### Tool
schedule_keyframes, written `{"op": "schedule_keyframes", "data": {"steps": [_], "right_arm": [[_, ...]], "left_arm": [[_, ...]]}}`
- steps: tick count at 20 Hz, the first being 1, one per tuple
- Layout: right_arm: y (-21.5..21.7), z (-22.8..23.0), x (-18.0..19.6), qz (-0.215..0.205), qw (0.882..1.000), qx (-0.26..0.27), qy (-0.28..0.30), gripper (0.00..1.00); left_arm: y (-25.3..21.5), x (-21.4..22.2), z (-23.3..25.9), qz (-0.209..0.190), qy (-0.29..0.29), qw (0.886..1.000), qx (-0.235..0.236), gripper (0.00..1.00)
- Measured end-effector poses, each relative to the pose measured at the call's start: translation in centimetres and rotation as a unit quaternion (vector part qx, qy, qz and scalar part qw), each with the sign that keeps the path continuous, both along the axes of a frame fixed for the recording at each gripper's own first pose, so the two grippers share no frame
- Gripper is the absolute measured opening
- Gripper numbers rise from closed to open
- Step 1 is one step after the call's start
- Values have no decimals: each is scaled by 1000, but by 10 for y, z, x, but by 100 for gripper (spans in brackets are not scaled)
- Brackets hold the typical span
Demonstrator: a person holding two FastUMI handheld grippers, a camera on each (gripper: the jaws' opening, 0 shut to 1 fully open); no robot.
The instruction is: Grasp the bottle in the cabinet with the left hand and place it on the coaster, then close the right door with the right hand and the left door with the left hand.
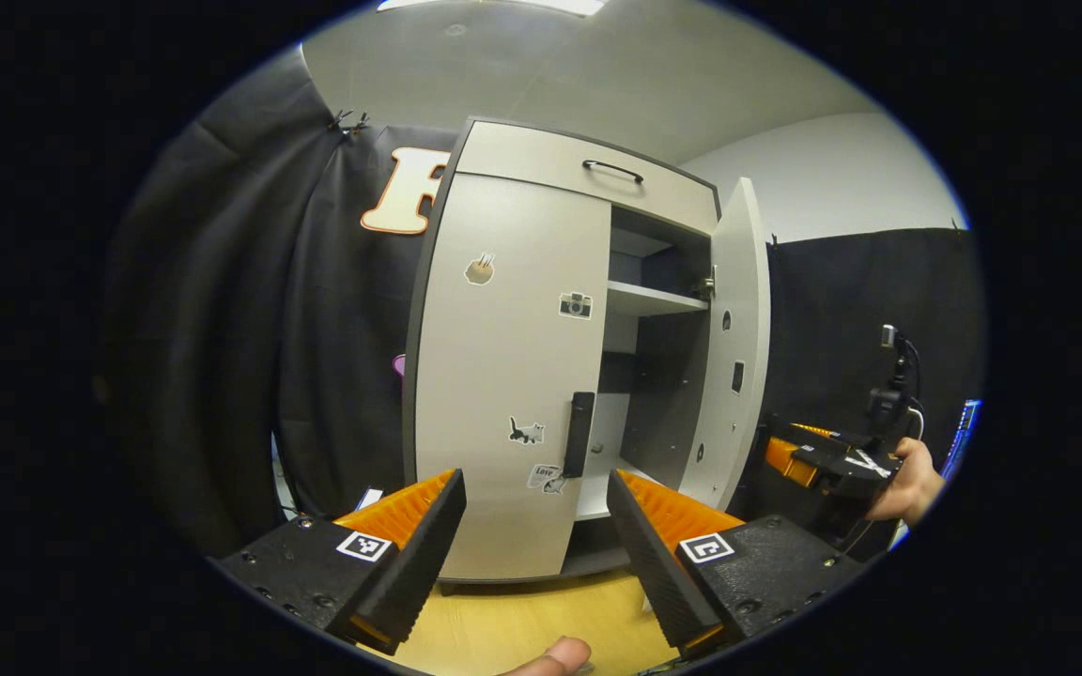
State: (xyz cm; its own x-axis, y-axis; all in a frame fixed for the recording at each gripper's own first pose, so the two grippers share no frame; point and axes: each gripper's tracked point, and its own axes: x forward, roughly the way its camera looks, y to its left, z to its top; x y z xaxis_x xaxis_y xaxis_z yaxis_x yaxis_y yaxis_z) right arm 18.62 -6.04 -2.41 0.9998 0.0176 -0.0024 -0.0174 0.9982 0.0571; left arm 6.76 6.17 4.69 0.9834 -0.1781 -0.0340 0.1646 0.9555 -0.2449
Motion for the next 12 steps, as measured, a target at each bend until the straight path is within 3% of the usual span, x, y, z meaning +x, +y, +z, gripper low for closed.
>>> {"op": "schedule_keyframes", "data": {"steps": [6,12], "right_arm": [[34,-9,3,29,999,-17,7,93],[45,0,-3,26,1000,0,2,94]], "left_arm": [[5,-1,-8,-1,-10,1000,7,96],[10,-6,-14,-1,-8,1000,-1,92]]}}
